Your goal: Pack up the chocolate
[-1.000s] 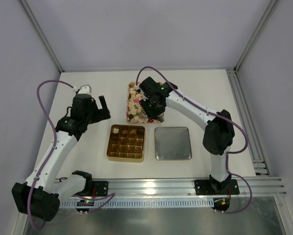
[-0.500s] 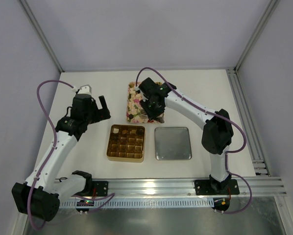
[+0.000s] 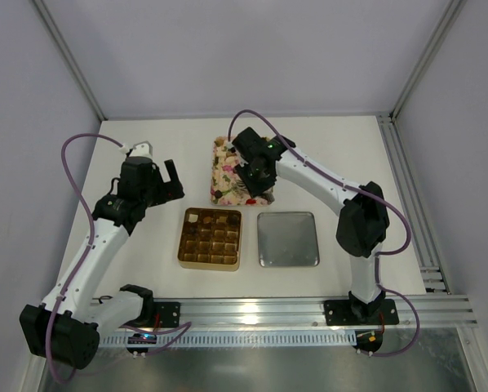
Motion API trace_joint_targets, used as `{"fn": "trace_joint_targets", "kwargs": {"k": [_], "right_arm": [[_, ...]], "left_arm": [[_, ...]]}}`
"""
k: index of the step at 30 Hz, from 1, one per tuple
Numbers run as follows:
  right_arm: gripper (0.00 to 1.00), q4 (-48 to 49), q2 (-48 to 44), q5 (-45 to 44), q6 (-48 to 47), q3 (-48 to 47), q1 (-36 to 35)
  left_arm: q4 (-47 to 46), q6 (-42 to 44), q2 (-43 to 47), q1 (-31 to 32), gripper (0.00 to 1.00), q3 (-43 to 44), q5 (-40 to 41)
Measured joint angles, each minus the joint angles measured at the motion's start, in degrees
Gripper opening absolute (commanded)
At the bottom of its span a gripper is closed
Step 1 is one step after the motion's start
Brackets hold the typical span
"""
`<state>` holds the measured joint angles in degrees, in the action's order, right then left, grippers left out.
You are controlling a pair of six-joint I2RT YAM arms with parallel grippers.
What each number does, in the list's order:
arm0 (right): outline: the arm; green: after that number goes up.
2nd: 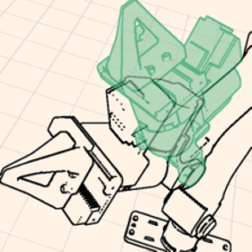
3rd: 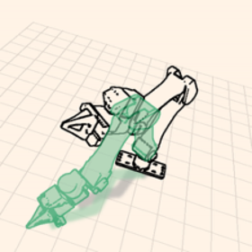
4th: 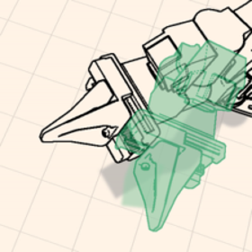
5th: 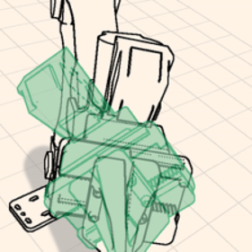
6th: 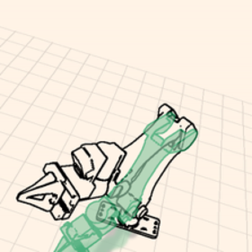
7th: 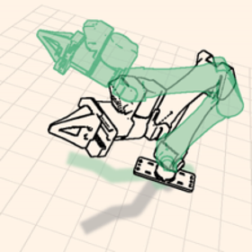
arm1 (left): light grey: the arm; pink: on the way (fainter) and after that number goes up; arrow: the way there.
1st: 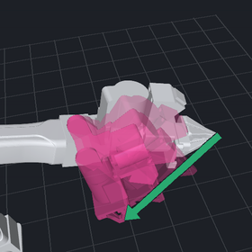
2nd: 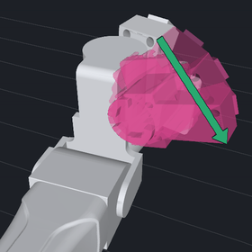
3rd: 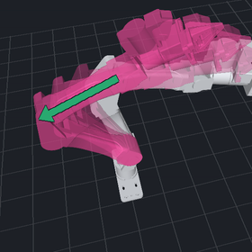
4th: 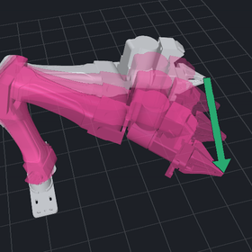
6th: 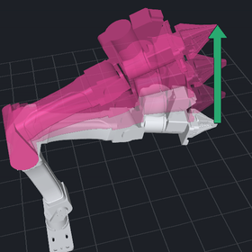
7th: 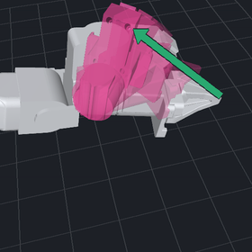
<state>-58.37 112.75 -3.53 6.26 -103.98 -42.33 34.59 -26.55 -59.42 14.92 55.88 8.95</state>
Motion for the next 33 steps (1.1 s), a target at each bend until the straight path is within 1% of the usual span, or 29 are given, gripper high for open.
{"fn": "trace_joint_targets", "kwargs": {"k": [25,33], "right_arm": [[0.34,-0.48,-4.42,-0.96,0.79,-0.70,0.94],[0.34,-2.01,-7.91,1.99,1.22,-1.49,0.94]], "left_arm": [[0.00,0.00,0.00,0.00,1.00,0.00,0.00],[0.00,0.00,0.02,0.00,1.00,0.00,0.00]]}}
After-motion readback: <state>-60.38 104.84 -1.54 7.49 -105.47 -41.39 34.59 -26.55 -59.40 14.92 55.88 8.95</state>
